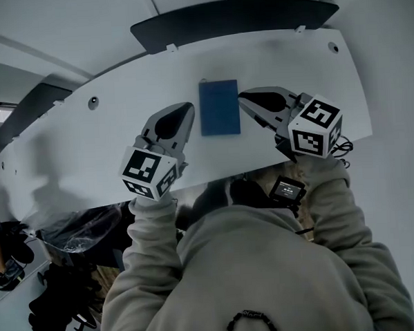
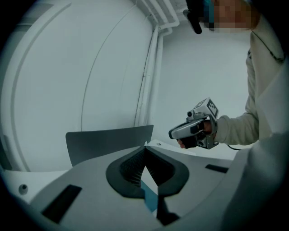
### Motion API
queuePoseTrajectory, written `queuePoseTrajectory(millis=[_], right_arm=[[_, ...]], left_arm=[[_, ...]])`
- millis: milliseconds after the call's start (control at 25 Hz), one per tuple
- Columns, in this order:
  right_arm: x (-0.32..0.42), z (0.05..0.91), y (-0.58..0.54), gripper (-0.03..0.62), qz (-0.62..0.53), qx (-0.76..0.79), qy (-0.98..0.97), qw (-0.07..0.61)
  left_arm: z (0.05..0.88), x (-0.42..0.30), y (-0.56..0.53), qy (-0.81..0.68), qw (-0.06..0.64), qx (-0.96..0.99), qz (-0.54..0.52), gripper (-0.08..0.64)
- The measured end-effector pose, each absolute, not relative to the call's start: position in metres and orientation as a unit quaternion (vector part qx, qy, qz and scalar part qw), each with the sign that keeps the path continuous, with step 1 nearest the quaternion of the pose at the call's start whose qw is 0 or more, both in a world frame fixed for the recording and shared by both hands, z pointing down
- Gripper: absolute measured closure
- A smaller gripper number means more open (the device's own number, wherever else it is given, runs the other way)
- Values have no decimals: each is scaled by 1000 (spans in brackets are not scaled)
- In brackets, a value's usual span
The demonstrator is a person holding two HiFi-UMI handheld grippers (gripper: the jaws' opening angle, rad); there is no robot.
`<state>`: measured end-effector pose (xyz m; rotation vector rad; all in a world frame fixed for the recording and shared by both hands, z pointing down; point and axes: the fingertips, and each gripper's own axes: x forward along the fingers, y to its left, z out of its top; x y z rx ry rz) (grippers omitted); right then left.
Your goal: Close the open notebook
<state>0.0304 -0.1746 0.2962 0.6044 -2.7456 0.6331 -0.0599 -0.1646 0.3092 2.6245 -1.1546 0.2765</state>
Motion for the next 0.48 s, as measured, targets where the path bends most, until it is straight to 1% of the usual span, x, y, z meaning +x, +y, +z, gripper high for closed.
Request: queuePoseTrajectory(millis=[320,480], right_arm=[[34,339,-188,575,251,216,-933,142],[35,372,-190,575,259,227,-923,170]], left_arm=[[352,-56,-174,-382,170,902,110,565],[379,-48,-180,-369,191,902,117,565]])
